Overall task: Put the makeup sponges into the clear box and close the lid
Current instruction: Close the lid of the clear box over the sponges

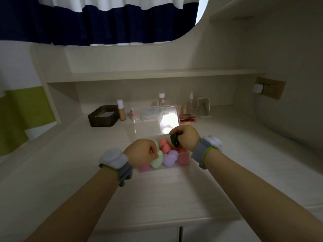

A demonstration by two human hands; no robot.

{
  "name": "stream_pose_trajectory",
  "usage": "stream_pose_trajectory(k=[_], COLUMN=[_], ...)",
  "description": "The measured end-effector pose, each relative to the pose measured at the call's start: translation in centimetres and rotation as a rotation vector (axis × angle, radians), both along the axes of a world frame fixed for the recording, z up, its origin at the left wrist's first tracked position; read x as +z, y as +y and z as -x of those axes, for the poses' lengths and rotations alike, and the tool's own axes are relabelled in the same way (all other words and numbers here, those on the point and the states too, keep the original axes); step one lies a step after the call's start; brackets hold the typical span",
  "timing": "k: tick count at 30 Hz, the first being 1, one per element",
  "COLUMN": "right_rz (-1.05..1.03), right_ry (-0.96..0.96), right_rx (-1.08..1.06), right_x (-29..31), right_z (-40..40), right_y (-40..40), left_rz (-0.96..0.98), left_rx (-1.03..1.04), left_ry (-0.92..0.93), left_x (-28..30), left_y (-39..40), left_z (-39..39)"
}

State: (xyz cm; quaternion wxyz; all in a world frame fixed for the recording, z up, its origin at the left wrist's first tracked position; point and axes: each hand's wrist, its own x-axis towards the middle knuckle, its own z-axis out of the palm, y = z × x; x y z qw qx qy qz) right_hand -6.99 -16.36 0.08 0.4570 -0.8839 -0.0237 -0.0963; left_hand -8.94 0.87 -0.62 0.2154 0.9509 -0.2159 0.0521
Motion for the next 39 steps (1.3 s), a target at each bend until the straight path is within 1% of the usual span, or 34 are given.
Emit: stream_pose_trajectory(k=[5, 12, 17, 21, 24, 29, 34, 39], right_rz=[0.06, 0.108, 0.246, 0.326, 0.411, 0.554, 0.642, 0.663], right_ry=[0.058, 0.042, 0.021, 0.016, 0.0, 0.042, 0.057, 0.061], right_rx=[0.001, 0.042, 0.051, 0.004, 0.009, 0.009, 0.006, 0.008], right_x=[-0.3, -0.1, -0.2, -0.2, -0.1, 0.2, 0.0, -0.1], right_z=[-0.1, -0.1, -0.5, -0.7, -0.6, -0.5, -0.9, -1.5], right_y=[-0.3, -0.2, -0.3, -0.2, -0.1, -0.1, 0.2, 0.3], left_rz=[0.003, -0.003, -0.014, -0.007, 0.0, -0.011, -0.007, -0.009], left_rx=[-0.003, 0.001, 0.006, 0.0, -0.005, 0.003, 0.005, 0.001], left_ry=[0.01, 0.004, -0.009, -0.008, -0.016, -0.015, -0.005, -0.001], left_x=[0.0, 0.0, -0.1, -0.1, -0.1, -0.1, 0.0, 0.0], left_y=[0.0, 0.0, -0.1, 0.0, 0.0, 0.0, 0.0, -0.1], left_z=[0.0, 0.1, 0.1, 0.1, 0.0, 0.0, 0.1, 0.1])
